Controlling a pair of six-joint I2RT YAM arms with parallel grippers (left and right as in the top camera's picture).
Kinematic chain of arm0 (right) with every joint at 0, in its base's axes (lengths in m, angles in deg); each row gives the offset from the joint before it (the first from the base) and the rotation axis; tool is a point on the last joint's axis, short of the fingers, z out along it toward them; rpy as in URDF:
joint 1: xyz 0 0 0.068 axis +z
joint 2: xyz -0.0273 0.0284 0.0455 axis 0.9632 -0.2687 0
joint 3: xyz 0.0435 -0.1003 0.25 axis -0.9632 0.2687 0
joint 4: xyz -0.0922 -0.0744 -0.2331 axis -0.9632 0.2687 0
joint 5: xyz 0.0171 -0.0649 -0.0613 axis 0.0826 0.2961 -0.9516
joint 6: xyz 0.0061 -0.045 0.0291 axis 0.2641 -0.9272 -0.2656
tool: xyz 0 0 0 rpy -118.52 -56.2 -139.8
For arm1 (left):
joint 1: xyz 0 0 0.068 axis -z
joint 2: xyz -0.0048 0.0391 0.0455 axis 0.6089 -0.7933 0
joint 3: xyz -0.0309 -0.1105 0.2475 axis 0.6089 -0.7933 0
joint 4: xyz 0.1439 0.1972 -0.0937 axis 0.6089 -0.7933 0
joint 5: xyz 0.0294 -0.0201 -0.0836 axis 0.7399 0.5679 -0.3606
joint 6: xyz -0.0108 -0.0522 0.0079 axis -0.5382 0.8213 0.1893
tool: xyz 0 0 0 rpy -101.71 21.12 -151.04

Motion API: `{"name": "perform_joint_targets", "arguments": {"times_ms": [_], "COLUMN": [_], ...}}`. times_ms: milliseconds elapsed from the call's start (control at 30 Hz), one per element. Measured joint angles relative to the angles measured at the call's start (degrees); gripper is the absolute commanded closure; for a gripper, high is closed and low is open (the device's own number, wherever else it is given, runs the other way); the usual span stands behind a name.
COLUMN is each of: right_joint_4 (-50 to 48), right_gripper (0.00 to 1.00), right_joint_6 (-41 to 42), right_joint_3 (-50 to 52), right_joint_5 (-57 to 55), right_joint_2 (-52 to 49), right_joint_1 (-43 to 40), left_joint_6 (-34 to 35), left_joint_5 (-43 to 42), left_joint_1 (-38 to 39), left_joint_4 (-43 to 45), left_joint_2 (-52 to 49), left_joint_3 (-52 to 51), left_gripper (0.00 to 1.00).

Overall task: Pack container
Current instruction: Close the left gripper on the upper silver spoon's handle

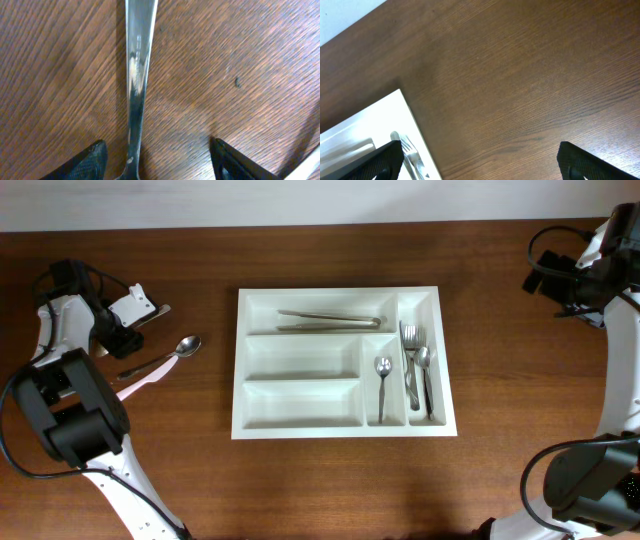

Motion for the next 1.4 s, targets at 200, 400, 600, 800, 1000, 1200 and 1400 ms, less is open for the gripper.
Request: {"name": "perform_joint_targets", "arguments": {"times_ms": [200,400,600,800,1000,1200,1400], "right_joint_4": [0.0,0.0,0.0,0.0,0.0,0.0,0.0], "right_gripper": [0.01,0.01,0.01,0.01,0.01,0.01,0.01], "right_joint_6": [0.0,0.0,0.0,0.0,0.0,0.0,0.0], "right_joint_3": [0.0,0.0,0.0,0.0,0.0,0.0,0.0], "right_joint_5": [0.0,0.0,0.0,0.0,0.0,0.0,0.0], "right_joint_2": [0.0,0.0,0.0,0.0,0.0,0.0,0.0], "right_joint_1": [0.0,0.0,0.0,0.0,0.0,0.0,0.0], "left_joint_6": [1.5,3.2,4.7,5.1,5.9,5.9,5.9], "left_joint_5": [-2.3,-3.8,-4.7,-4.6,-4.5,-4.4,-4.4], "left_joint_1": [0.0,0.0,0.0,0.1,0.1,-0.1,-0.1], "left_joint_4": [-1.5,-3.9,-7.2,-7.2,-6.0,-5.7,-5.6], "left_joint_2": [-0.4,-0.5,-0.7,-0.7,-0.7,-0.7,-0.7], "left_joint_3": [0.4,0.5,0.5,0.5,0.5,0.5,0.5], "left_gripper": [0.31,0.30,0.30,0.37,0.68,0.96,0.98]}}
